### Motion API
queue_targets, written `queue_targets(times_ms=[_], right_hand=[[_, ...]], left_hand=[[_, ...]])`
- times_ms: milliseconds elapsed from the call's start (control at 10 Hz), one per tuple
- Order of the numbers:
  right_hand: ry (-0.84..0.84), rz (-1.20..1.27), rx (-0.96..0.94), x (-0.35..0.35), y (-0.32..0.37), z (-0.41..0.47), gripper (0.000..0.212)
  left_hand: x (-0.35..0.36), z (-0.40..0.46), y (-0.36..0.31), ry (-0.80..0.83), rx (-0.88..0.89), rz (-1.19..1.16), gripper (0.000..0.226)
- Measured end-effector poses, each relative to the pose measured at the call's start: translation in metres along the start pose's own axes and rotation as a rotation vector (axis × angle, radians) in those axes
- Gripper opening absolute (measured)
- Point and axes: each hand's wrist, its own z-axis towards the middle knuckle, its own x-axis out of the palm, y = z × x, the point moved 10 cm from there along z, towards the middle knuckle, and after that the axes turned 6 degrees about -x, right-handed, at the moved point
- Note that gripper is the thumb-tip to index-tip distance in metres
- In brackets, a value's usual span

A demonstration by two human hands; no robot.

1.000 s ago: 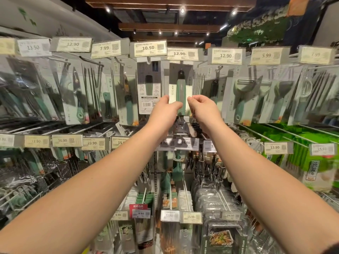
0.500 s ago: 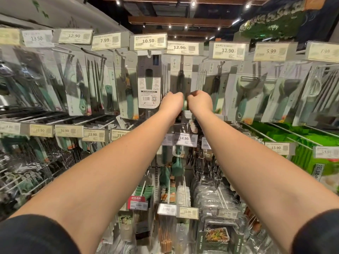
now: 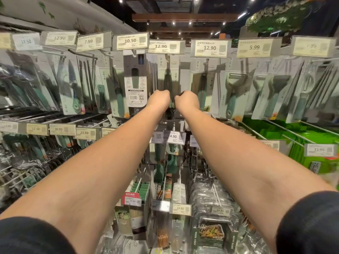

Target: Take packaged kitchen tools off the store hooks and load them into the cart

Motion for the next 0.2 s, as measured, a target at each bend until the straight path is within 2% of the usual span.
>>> queue_targets(times_ms=[200], right_hand=[[0.045,0.052,-0.048,-0.008,-0.017,-0.045,0.032]], left_hand=[[-0.010,-0.029,0.014,-0.051,0.029,0.021,0.045]])
